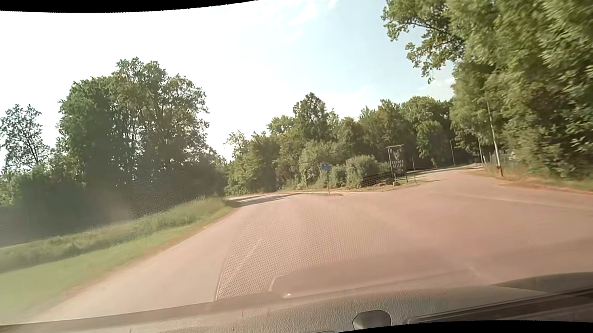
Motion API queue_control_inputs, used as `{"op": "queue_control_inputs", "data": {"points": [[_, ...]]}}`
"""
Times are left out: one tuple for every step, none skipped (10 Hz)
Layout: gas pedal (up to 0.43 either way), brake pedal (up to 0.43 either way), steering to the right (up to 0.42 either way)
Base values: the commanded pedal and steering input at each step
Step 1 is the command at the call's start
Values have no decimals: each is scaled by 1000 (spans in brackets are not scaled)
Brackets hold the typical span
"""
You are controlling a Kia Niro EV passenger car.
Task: Follow the waypoints while adhering to traffic rules and regulations
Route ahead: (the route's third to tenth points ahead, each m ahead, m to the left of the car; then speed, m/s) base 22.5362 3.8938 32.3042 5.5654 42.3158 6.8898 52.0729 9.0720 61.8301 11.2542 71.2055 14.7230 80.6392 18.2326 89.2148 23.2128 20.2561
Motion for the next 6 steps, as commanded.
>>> {"op": "queue_control_inputs", "data": {"points": [[0, 6, -16], [0, 6, -18], [0, 6, -21], [0, 6, -24], [0, 6, -24], [0, 6, -24]]}}
